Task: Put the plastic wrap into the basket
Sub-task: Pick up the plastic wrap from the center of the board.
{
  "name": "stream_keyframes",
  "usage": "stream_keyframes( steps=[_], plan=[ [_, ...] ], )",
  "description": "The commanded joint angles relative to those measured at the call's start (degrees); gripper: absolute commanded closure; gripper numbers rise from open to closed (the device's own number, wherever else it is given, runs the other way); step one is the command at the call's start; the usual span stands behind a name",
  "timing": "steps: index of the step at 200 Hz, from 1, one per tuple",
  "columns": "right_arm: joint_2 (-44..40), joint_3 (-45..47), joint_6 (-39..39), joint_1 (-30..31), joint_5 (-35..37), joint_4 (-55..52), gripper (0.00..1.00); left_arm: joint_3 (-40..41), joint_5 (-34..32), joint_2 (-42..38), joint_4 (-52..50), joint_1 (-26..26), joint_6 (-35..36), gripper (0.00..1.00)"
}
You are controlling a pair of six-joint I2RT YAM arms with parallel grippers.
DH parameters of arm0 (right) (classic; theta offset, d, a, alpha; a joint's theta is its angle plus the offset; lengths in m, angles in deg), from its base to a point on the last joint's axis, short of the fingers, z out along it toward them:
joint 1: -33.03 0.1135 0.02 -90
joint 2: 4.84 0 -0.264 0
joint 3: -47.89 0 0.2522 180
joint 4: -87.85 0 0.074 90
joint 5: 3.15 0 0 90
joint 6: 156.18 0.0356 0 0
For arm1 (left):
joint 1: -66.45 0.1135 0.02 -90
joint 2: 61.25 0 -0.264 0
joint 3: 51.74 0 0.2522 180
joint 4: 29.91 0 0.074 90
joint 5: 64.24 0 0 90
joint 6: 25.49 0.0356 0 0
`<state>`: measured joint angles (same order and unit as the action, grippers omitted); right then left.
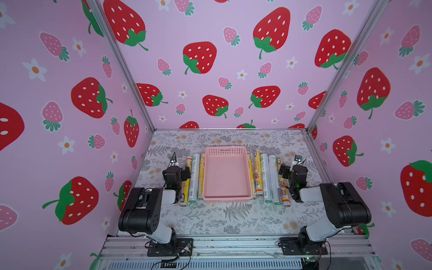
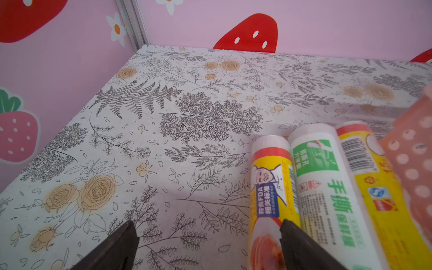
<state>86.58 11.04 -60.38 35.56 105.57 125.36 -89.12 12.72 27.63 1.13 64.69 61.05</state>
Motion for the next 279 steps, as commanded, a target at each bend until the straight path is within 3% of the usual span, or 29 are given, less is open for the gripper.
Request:
stream_keyframes(
  steps=[1, 106, 121, 134, 143, 154, 177, 218, 249, 279],
  plan=[
    [-0.26, -0.73, 0.41, -0.25, -0.09, 0.47, 0.00, -1.61, 0.38, -0.25, 0.65, 0.27, -0.26, 0.00],
    [-0.42, -0.65, 0.38, -0.29, -0.10, 0.50, 0.00, -1.99, -0.59, -1.31, 0.46, 0.05, -0.09, 0.01],
    [-2.55, -0.07, -0.42, 0.66, 1.32, 0.49, 0.00, -8.70, -6.75, -6.80, -16.29, -1.83, -0.82, 0.01],
    [-7.48, 0.33, -1.67, 2.08, 4.46, -2.37, 0.00, -17.23, -13.75, -10.35, -34.33, -2.46, -7.50, 0.00],
    [-13.37, -1.86, 0.40, 3.76, 8.82, -12.89, 0.00, -22.16, -14.64, -12.05, -44.02, -2.48, -10.95, 0.00],
    [-20.74, -8.32, 6.19, 3.85, 9.21, -33.95, 0.00, -25.97, -13.86, -14.08, -53.33, -2.87, -14.25, 0.00],
    [-28.85, -19.19, 15.99, 3.88, 6.68, -63.78, 0.00, -29.97, -4.45, -20.30, -64.52, -2.98, -21.03, 0.00],
    [-30.96, -26.72, 21.45, 3.83, -1.89, -87.16, 0.00, -34.19, 20.13, -26.22, -75.40, -3.85, -26.41, 0.00],
    [-26.00, -27.66, 21.30, 3.87, -12.18, -92.05, 0.02, -30.42, 32.52, -28.32, -70.31, -8.27, -28.42, 0.00],
    [-22.66, -25.69, 25.05, 3.83, -13.48, -91.76, 0.06, -28.54, 30.04, -27.68, -67.25, -17.61, -30.59, 0.00]
  ],
)
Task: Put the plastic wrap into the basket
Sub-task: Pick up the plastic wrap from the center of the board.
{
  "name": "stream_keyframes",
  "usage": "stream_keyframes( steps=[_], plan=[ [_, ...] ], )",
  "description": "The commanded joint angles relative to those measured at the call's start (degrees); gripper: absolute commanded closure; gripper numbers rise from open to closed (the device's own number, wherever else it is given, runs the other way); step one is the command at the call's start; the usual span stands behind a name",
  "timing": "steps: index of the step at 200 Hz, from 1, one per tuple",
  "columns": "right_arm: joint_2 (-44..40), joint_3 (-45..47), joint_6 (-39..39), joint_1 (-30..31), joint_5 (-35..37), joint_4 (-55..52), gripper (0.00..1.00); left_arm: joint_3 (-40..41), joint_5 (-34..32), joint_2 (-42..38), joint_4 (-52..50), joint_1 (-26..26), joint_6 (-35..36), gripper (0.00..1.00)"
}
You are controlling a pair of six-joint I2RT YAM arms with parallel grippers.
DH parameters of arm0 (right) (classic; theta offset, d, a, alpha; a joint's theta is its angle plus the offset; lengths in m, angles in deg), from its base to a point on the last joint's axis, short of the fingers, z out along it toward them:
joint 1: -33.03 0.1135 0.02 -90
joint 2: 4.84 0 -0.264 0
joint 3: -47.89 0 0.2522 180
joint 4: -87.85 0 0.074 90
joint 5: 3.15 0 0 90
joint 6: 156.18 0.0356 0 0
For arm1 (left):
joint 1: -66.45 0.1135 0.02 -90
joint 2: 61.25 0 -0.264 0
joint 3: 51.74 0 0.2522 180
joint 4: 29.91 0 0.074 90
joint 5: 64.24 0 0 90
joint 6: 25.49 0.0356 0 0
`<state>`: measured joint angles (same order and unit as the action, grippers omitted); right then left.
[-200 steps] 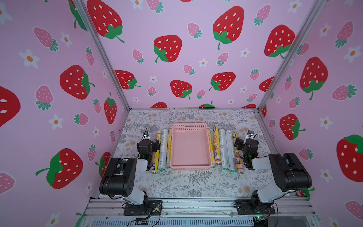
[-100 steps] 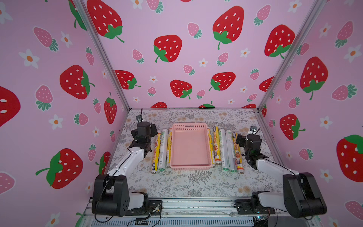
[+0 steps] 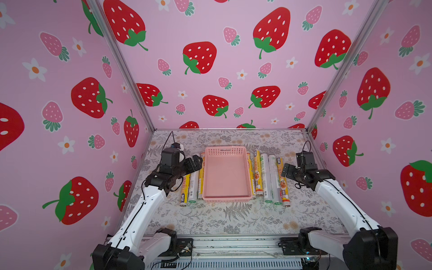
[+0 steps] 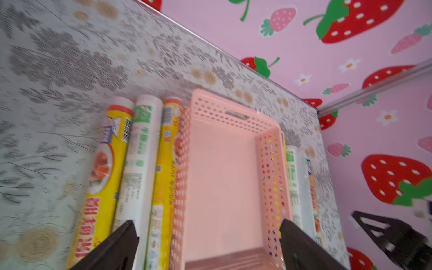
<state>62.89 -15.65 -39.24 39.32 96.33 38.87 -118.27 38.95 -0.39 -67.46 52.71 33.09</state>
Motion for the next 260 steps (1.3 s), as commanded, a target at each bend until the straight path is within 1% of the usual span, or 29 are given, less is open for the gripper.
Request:
stream_keyframes(
  steps=[1, 19, 36, 54, 74, 122, 128, 141, 154, 182, 219, 260],
  plan=[
    [1.11, 1.09, 4.00, 0.06, -4.35, -5.15, 0.06, 0.59, 3.66, 0.41, 1.19, -5.88, -2.64, 0.01],
    [1.85, 2.40, 5.37, 0.08, -5.34, -4.14, 0.08, -0.76, 0.20, 2.19, -1.59, -9.62, -1.77, 0.01],
    [2.17, 3.15, 5.91, 0.05, -5.26, -3.63, 0.10, -0.90, -1.71, 2.74, -3.18, -11.26, -0.98, 0.00],
    [2.55, 4.08, 6.20, -0.11, -6.26, -2.42, 0.12, 0.14, -2.06, 2.11, -3.11, -11.63, -0.67, 0.00],
    [3.87, 4.42, 6.11, -0.44, -7.74, -1.17, 0.16, 0.92, -2.88, 1.29, -3.17, -11.73, -0.47, 0.00],
    [5.98, 4.88, 5.94, -1.53, -7.52, 2.34, 0.20, 1.39, -2.68, 0.72, -4.10, -11.75, 2.12, 0.00],
    [6.62, 4.56, 5.86, -1.57, -7.46, 2.25, 0.22, 1.59, -2.90, 0.67, -4.36, -11.75, 2.47, 0.00],
    [8.04, 4.10, 5.84, -1.76, -7.37, 2.48, 0.28, 1.96, -3.31, 0.49, -4.88, -11.75, 2.86, 0.01],
    [9.09, 4.08, 5.65, -1.80, -7.36, 3.38, 0.31, 2.09, -3.39, 0.19, -5.29, -11.75, 3.10, 0.00],
    [10.79, 3.80, 5.08, -1.94, -6.66, 4.19, 0.33, 2.24, -3.66, -0.35, -5.72, -11.77, 3.12, 0.00],
    [11.55, 4.38, 4.87, -2.94, -5.44, 4.58, 0.33, 2.08, -2.23, -1.19, -5.76, -11.85, 2.41, 0.01],
    [13.17, 4.85, 4.63, -5.16, -6.73, 4.76, 0.31, 2.64, -2.42, -1.22, -5.47, -11.90, 2.27, 0.00]
  ],
)
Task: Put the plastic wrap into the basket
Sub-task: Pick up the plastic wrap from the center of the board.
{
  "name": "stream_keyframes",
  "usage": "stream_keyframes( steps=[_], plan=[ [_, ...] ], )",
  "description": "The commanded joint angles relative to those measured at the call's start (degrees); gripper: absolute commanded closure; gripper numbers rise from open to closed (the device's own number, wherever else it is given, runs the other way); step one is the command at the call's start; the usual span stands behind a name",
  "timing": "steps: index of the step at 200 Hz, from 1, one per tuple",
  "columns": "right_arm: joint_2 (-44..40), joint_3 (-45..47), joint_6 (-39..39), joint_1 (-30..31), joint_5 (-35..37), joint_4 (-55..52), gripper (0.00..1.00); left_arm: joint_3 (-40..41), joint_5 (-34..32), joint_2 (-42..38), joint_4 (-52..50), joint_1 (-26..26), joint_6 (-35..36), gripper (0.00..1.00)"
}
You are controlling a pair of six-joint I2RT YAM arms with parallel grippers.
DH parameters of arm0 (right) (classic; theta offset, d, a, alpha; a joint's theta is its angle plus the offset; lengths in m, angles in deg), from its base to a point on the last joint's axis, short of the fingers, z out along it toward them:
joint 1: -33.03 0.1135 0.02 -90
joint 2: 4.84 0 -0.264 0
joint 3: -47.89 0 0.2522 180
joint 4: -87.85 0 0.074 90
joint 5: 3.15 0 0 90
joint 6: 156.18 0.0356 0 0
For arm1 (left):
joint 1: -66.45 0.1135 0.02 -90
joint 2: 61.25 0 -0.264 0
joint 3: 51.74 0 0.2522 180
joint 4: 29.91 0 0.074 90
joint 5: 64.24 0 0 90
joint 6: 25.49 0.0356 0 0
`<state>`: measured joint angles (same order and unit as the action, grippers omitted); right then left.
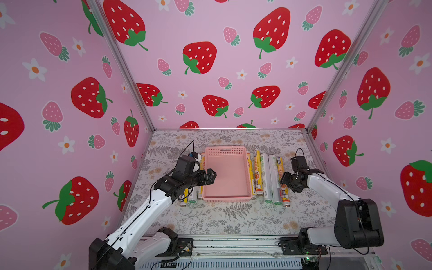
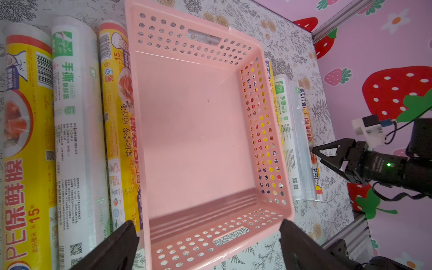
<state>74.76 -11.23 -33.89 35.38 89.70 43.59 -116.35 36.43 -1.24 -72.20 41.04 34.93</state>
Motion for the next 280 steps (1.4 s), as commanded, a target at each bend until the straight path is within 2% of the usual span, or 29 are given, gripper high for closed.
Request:
stream_keyframes(
  steps=[1, 41, 94, 117, 189, 210, 241, 257, 266, 280],
  plan=[
    [1.37, 0.44, -0.78, -1.30, -0.12, 0.02, 0.31, 0.73, 0.11, -0.31, -0.69, -0.20, 0.46, 0.01],
    [1.52, 0.76, -1.26, -1.69, -0.04, 0.37, 0.30, 0.35, 0.31, 1.32, -1.42, -0.48, 0.07, 0.00],
    [-1.15, 0.26, -3.92, -1.67, -2.59, 1.05, 0.16, 0.35, -0.82, 1.50, -1.35, -1.74, -0.31, 0.00],
    [2.91, -2.40, -5.04, -1.67, -3.39, -0.90, 0.17, 0.32, -1.01, 1.73, -1.26, -1.78, -0.39, 0.00],
    [9.13, -2.72, -2.50, -1.66, 2.73, 0.54, 0.22, 0.17, -1.62, 1.66, -1.42, -2.53, -1.39, 0.00],
    [10.84, -3.14, -2.58, -1.73, 1.28, 0.79, 0.26, -0.24, -2.12, 1.87, -1.64, -3.54, -1.41, 0.00],
    [11.53, -3.87, -2.50, -1.65, 1.46, 0.51, 0.41, -0.07, -5.43, 0.74, -2.31, -4.29, -1.96, 0.00],
    [9.74, -3.39, -2.46, -1.67, 3.54, 0.87, 0.47, -0.29, -5.74, -0.54, -2.62, -4.25, -2.12, 0.00],
    [8.02, -3.04, -2.75, -1.57, 5.30, 0.88, 0.55, -0.53, -5.84, -1.35, -2.91, -4.37, -2.19, 0.00],
    [4.47, -2.38, -2.85, -1.24, 8.61, 0.75, 0.59, -1.42, -6.25, -2.58, -3.85, -4.41, -2.49, 0.00]
  ],
)
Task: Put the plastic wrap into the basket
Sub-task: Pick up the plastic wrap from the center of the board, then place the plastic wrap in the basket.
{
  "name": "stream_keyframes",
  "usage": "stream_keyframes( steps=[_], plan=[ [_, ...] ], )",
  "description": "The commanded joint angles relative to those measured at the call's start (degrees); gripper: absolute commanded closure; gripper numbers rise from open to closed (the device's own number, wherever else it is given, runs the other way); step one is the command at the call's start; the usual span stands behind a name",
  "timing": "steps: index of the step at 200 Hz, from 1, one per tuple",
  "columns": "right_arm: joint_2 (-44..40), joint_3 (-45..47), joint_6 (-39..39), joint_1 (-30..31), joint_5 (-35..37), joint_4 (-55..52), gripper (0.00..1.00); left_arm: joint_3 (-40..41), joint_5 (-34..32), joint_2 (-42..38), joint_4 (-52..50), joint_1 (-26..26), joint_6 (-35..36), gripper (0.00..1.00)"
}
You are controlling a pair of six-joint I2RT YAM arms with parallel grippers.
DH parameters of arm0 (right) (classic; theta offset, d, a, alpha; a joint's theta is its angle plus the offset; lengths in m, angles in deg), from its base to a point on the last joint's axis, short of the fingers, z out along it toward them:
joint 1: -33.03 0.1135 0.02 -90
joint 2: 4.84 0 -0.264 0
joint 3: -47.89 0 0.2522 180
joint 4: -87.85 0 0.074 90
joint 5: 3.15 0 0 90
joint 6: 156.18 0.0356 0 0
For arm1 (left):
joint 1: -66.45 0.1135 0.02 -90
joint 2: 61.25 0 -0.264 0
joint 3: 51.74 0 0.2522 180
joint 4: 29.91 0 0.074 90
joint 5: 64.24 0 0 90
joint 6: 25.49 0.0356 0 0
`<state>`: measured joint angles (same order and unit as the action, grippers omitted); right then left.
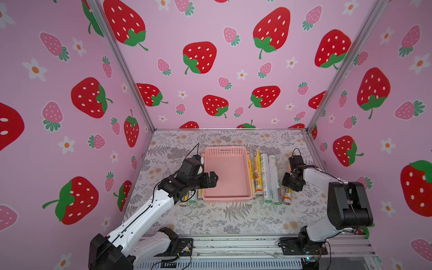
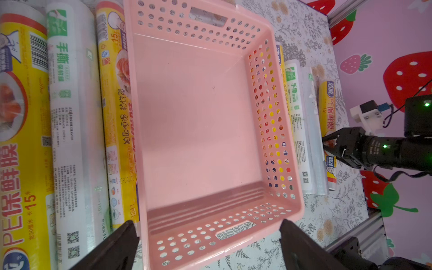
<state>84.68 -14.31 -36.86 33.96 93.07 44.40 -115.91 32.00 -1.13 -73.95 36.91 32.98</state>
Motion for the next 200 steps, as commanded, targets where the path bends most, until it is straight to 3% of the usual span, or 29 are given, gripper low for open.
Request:
stream_keyframes(
  steps=[1, 48, 83, 101, 128, 172, 200],
  plan=[
    [-5.69, 0.76, 0.08, 0.20, 5.49, -0.08, 0.59, -1.96, -1.83, -2.75, -2.21, -0.27, -0.59, 0.00],
    [-15.98, -1.48, -2.66, 0.56, 10.71, -5.21, 0.72, -4.20, -2.75, -6.02, -4.35, -1.05, -1.21, 0.00],
    [-21.79, -7.25, -2.32, 3.04, 4.14, -11.51, 0.78, -11.10, -2.67, -7.23, -12.21, -1.80, -0.60, 0.01],
    [-23.59, -10.43, -1.19, 8.16, 1.81, -13.76, 0.78, -12.31, -4.79, -9.69, -16.12, -3.73, 0.93, 0.01],
    [-21.65, -16.22, 2.21, 17.88, 0.12, -16.49, 0.78, -9.20, -4.59, -13.56, -13.75, -3.86, -0.35, 0.00],
    [-14.60, -23.43, 11.25, 33.37, 2.46, -15.46, 0.78, -4.69, 7.32, -11.74, 0.05, -3.86, -7.30, 0.00],
    [-9.38, -26.66, 14.83, 40.16, 5.55, -12.07, 0.78, -0.86, 12.55, -8.65, 6.04, -3.95, -9.81, 0.00]
  ],
)
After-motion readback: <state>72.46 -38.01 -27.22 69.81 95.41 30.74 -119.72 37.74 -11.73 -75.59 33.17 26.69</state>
